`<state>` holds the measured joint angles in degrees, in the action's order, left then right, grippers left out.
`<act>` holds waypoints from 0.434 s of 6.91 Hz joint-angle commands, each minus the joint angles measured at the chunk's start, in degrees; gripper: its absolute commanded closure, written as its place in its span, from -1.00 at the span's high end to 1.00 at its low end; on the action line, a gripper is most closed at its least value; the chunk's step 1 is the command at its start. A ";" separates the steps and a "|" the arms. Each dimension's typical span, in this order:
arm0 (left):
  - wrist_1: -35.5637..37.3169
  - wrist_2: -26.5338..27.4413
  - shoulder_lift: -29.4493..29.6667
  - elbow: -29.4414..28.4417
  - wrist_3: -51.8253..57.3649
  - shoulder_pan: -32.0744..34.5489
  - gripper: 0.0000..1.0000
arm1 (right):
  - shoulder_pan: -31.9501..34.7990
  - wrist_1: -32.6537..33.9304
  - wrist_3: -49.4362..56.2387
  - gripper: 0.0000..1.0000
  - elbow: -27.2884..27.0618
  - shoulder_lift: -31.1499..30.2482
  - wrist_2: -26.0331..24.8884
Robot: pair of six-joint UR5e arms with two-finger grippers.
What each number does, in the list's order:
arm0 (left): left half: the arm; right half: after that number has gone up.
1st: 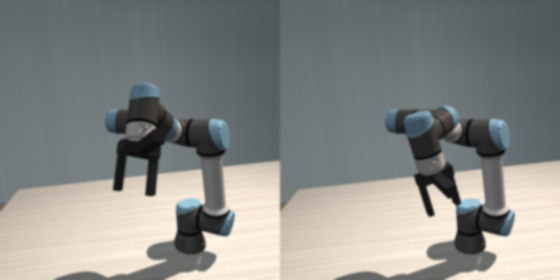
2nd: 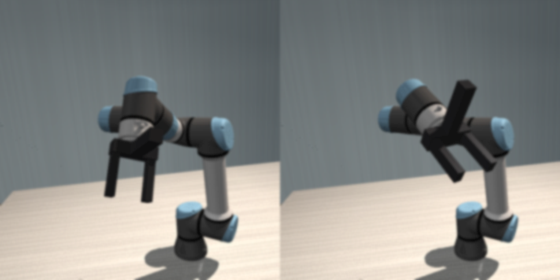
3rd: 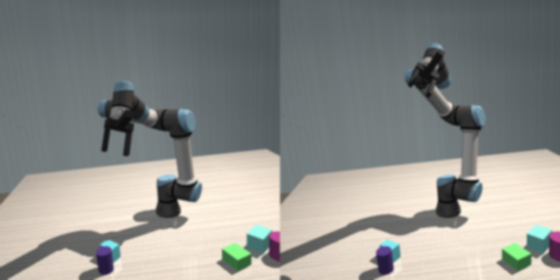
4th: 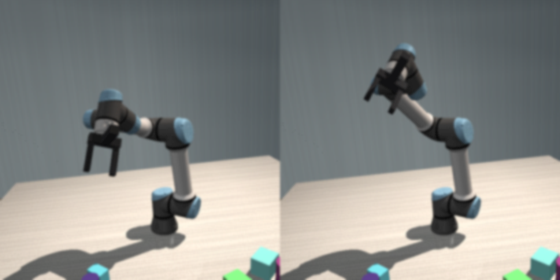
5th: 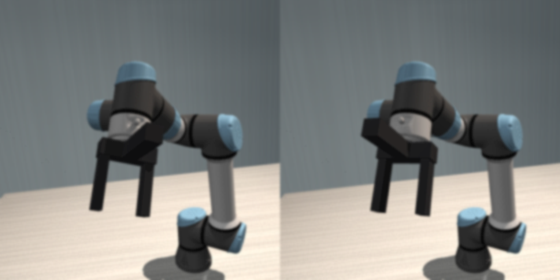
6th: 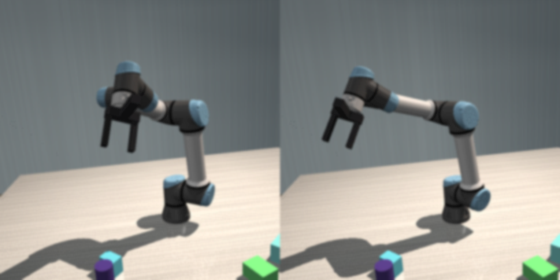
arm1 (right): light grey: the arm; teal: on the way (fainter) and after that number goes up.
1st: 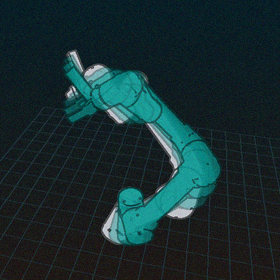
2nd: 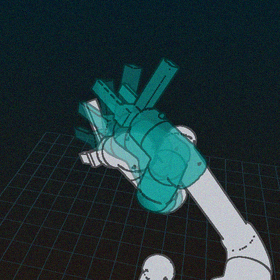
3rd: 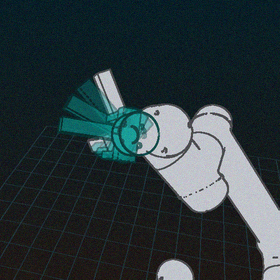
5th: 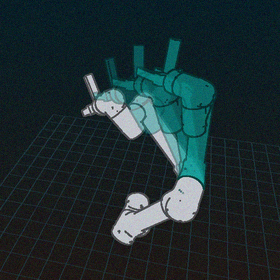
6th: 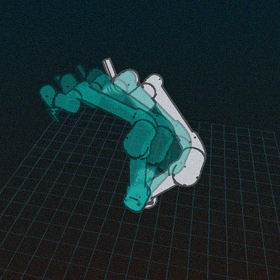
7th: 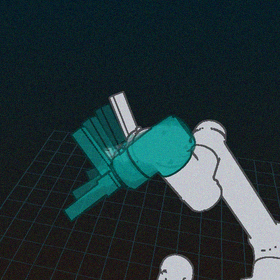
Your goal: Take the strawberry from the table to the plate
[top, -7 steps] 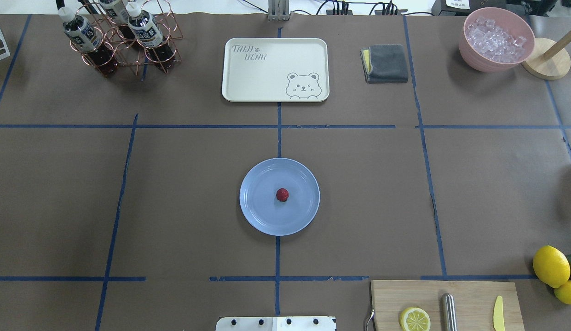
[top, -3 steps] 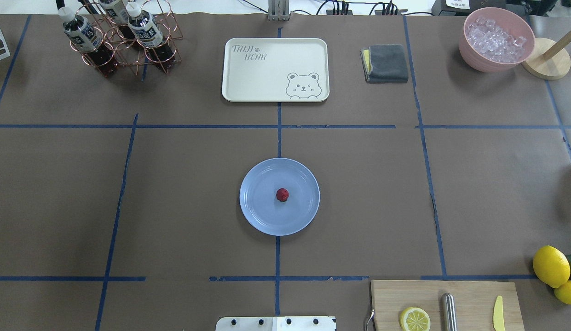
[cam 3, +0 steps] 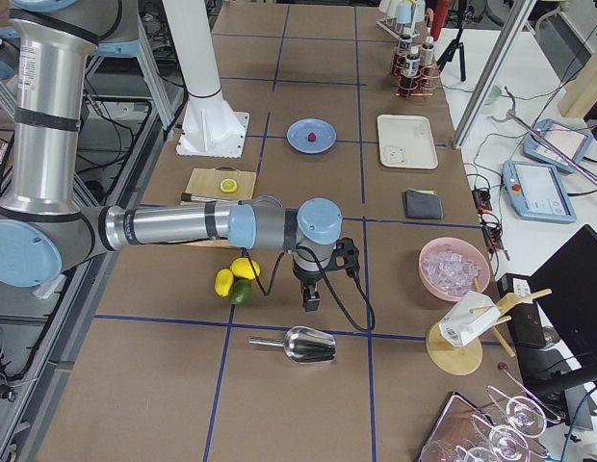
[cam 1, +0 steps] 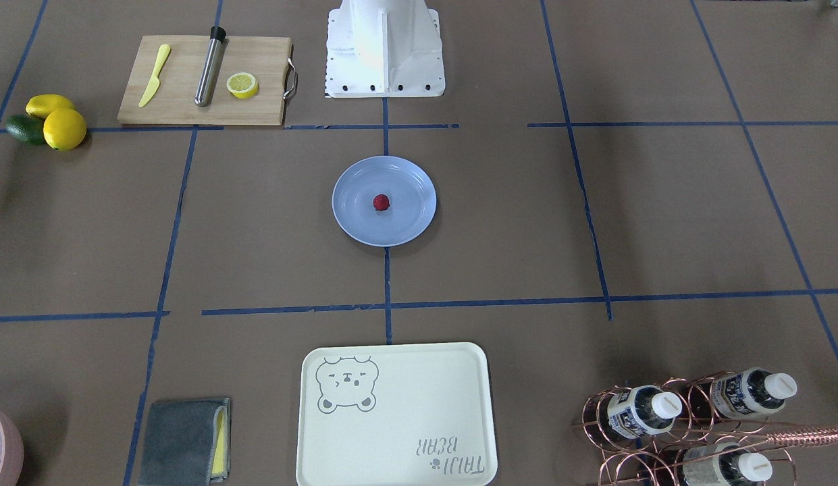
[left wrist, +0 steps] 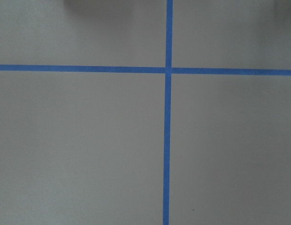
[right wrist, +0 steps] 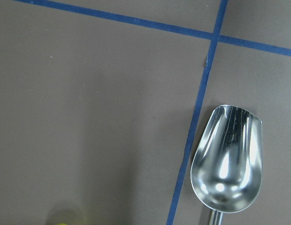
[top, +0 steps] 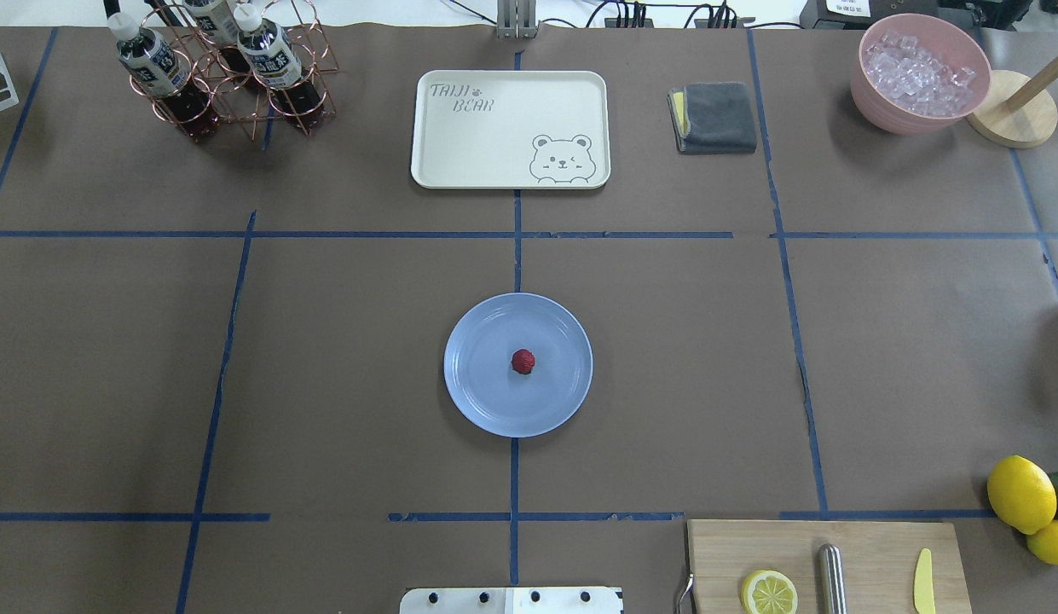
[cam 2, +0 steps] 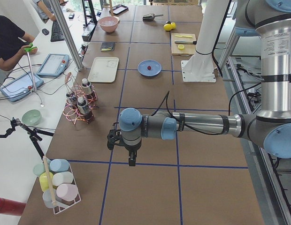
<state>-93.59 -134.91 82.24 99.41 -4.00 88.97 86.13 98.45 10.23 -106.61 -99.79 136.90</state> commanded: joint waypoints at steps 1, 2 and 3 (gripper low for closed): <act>-0.89 0.00 -0.94 2.87 0.21 0.07 1.00 | 0.00 -0.02 -0.13 1.00 0.00 -0.05 0.03; -0.54 0.00 -1.29 2.02 0.22 0.15 1.00 | 0.00 -0.02 -0.13 1.00 0.00 -0.05 0.03; -0.62 0.09 -3.03 3.06 0.22 0.15 1.00 | 0.00 -0.02 -0.47 1.00 0.09 -0.05 0.03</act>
<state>-94.26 -134.89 80.71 101.67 -3.82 89.09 86.13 98.44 10.04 -106.60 -99.84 136.93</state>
